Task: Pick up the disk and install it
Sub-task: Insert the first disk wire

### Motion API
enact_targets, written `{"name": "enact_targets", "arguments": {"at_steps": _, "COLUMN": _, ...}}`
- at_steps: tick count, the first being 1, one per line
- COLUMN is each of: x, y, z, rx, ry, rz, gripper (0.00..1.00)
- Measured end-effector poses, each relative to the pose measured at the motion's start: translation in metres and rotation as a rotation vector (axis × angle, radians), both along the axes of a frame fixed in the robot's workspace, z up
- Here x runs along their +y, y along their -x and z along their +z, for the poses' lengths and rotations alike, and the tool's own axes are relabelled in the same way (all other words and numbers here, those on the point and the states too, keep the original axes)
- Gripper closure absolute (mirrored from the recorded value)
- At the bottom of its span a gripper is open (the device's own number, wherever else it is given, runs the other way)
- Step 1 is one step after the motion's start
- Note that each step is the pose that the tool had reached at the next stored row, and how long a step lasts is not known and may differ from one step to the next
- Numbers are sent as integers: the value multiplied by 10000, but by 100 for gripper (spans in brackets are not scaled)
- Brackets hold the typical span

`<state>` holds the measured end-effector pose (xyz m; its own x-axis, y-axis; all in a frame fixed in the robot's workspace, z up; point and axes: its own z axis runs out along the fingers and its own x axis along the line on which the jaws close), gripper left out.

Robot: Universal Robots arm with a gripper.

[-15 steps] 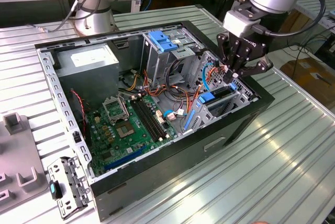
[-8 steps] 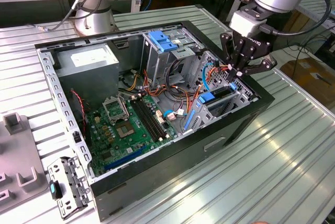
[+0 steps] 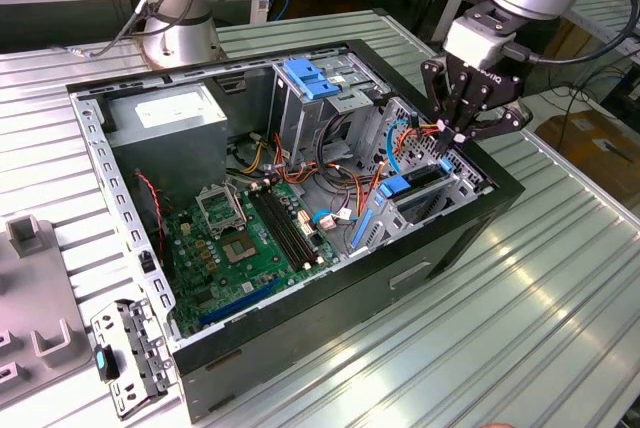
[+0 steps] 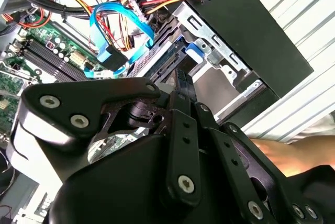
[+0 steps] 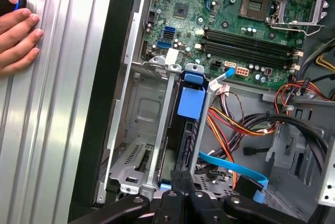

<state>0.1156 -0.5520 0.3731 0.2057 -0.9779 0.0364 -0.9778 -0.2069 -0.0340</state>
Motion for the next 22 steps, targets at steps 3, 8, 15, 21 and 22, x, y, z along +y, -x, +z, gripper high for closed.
{"name": "enact_targets", "arguments": {"at_steps": 3, "x": 0, "y": -25, "z": 2, "rx": 15, "ry": 2, "rz": 386, "gripper": 89}}
{"name": "enact_targets", "arguments": {"at_steps": 8, "x": 1, "y": -28, "z": 1, "rx": 15, "ry": 1, "rz": 414, "gripper": 89}}
{"name": "enact_targets", "arguments": {"at_steps": 15, "x": 2, "y": -65, "z": -1, "rx": 15, "ry": 3, "rz": 1354, "gripper": 89}}
{"name": "enact_targets", "arguments": {"at_steps": 21, "x": 66, "y": -200, "z": -2, "rx": 15, "ry": 2, "rz": 1549, "gripper": 89}}
{"name": "enact_targets", "arguments": {"at_steps": 22, "x": 75, "y": -213, "z": -2, "rx": 14, "ry": 2, "rz": 1561, "gripper": 89}}
